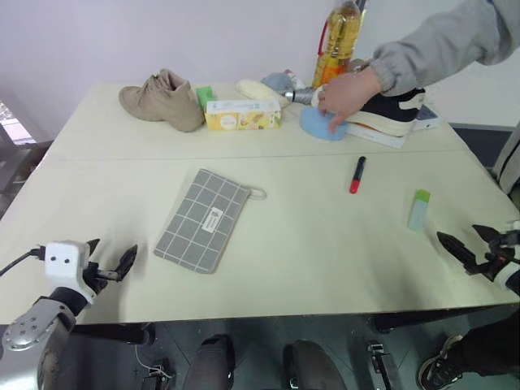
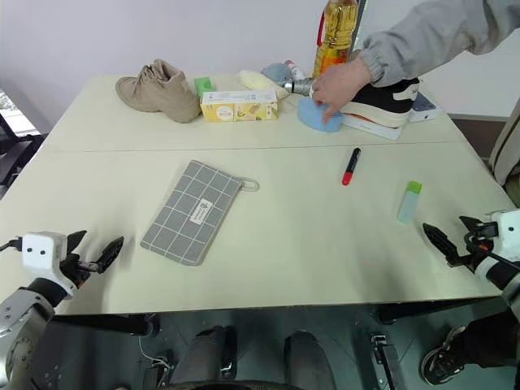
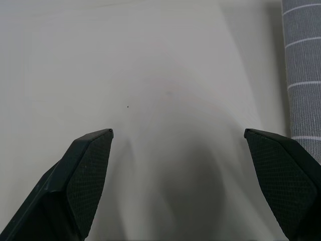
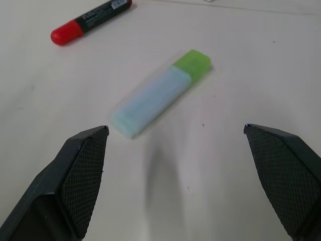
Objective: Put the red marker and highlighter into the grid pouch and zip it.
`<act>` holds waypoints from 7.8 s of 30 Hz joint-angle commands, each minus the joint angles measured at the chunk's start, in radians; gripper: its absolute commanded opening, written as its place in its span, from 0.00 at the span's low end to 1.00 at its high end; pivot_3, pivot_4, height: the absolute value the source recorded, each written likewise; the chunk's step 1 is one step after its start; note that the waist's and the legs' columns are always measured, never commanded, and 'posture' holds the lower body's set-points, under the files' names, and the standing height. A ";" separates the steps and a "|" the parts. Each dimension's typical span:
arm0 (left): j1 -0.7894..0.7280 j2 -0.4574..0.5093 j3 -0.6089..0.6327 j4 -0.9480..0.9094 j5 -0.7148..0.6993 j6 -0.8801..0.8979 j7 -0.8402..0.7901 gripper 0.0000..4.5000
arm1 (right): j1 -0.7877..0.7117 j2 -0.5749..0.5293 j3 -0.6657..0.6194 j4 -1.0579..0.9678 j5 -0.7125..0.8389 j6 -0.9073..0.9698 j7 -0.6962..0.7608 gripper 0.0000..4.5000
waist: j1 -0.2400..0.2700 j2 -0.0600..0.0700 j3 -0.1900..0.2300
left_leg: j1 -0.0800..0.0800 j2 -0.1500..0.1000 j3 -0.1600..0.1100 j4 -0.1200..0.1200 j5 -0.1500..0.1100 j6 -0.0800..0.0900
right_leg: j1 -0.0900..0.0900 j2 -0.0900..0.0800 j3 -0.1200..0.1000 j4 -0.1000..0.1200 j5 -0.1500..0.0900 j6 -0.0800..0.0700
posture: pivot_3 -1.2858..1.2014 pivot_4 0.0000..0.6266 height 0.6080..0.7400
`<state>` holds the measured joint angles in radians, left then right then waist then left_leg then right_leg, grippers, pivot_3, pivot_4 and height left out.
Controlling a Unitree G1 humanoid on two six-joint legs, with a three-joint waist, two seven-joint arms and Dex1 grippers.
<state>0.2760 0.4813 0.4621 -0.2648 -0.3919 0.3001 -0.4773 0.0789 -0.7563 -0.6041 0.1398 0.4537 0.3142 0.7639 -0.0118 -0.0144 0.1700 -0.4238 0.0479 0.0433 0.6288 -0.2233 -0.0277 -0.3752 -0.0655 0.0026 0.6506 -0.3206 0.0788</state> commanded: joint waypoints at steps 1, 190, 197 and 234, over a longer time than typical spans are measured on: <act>0.015 -0.001 0.009 -0.044 0.006 -0.023 0.004 0.99 | -0.005 -0.005 -0.014 -0.036 0.014 -0.005 -0.004 1.00 | 0.000 0.000 0.000 | 0.000 0.000 0.000 0.000 0.000 0.000 | 0.000 0.000 0.000 0.000 0.000 0.000 | 0.52 0.24 1.00; -0.485 -0.120 -0.620 0.311 0.611 -0.606 0.173 0.00 | -0.860 0.396 0.451 0.323 -0.355 0.292 -0.610 0.08 | -0.003 -0.001 -0.004 | -0.003 0.003 0.015 0.001 0.003 -0.003 | -0.016 0.008 0.004 0.016 0.005 0.007 | 0.52 0.24 1.00; -0.494 -0.131 -0.570 0.285 0.520 -0.602 0.155 0.00 | -0.676 0.149 0.642 -0.080 -0.346 0.071 -0.141 0.08 | -0.001 0.000 -0.003 | -0.005 0.002 0.015 0.001 0.002 -0.002 | -0.017 0.008 0.005 0.015 0.005 0.009 | 0.52 0.24 1.00; -0.519 -0.125 -0.587 0.307 0.514 -0.623 0.095 0.00 | -0.582 0.063 0.651 -0.251 -0.324 0.073 0.036 0.08 | -0.001 0.000 -0.003 | -0.003 0.002 0.015 0.003 0.002 -0.002 | -0.015 0.009 0.007 0.015 0.006 0.010 | 0.52 0.24 1.00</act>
<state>-0.2412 0.3544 -0.1280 0.0653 0.1229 -0.2961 -0.3845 -0.4917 -0.6878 0.0659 -0.0860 0.1317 0.3996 0.8077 -0.0123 -0.0146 0.1667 -0.4265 0.0501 0.0581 0.6318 -0.2210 -0.0294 -0.3905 -0.0562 0.0094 0.6660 -0.3146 0.0886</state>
